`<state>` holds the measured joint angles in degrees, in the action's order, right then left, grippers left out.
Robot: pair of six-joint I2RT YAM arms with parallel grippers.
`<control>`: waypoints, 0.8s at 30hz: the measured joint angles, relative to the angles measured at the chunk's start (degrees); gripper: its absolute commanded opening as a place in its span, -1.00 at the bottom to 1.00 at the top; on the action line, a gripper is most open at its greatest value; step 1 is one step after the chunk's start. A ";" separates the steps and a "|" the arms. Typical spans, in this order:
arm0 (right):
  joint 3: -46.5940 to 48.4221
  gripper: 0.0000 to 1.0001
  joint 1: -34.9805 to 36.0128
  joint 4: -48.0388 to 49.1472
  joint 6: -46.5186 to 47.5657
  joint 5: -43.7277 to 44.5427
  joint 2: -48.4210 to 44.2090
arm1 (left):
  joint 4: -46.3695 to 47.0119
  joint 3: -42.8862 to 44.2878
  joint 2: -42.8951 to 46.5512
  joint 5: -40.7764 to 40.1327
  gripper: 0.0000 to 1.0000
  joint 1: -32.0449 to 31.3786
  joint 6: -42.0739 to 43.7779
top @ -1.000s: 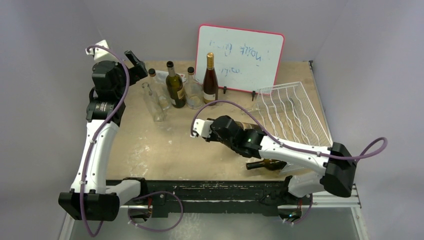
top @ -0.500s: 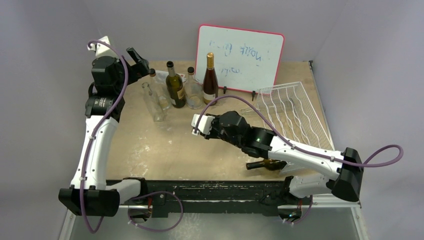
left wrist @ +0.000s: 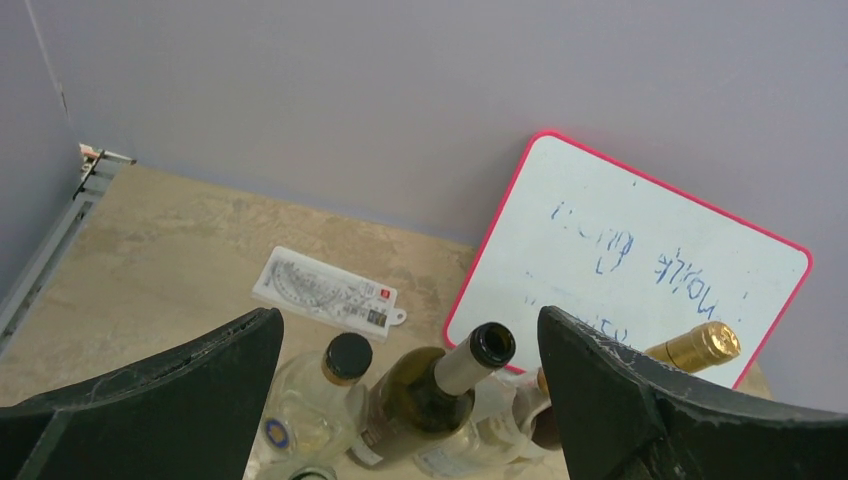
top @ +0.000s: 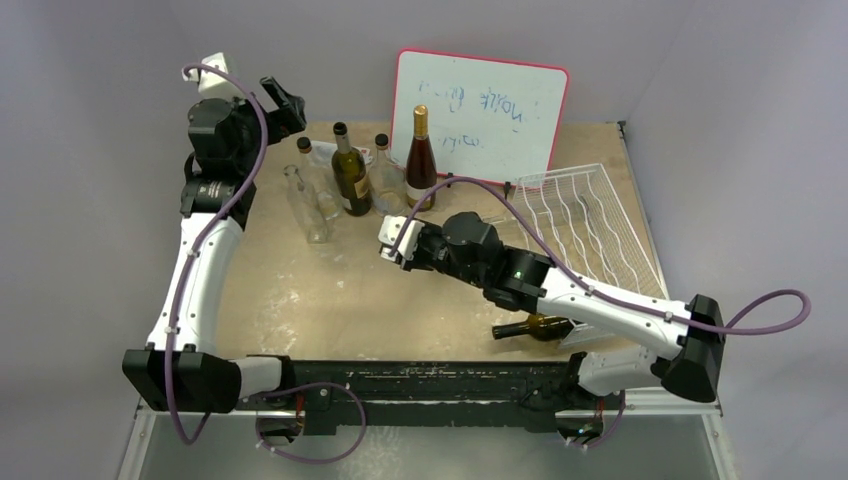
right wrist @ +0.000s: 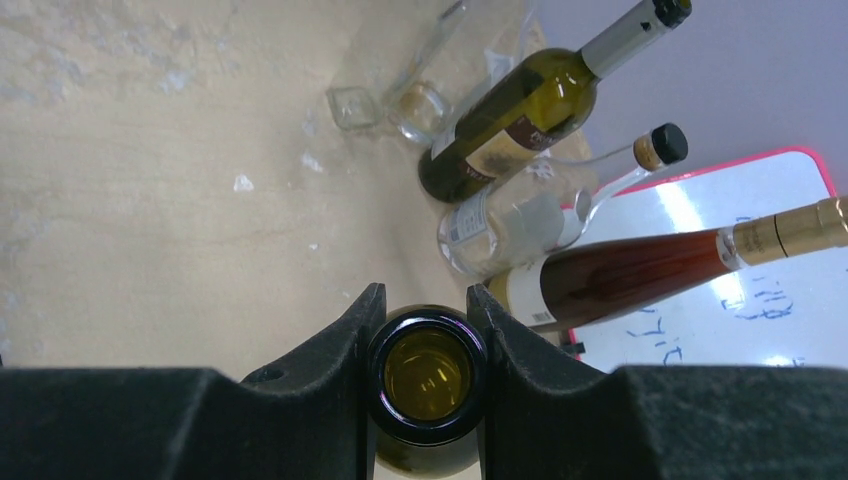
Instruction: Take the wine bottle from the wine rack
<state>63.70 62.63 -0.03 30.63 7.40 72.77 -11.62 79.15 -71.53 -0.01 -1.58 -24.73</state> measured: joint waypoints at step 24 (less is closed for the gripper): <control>23.71 -1.00 -2.03 16.68 -13.68 -0.37 29.07 | 12.85 -11.87 5.60 -5.73 0.99 -0.42 1.86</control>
<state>87.42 60.60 16.64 16.95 7.03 101.84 1.23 67.29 -65.93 -5.74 -2.00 -22.87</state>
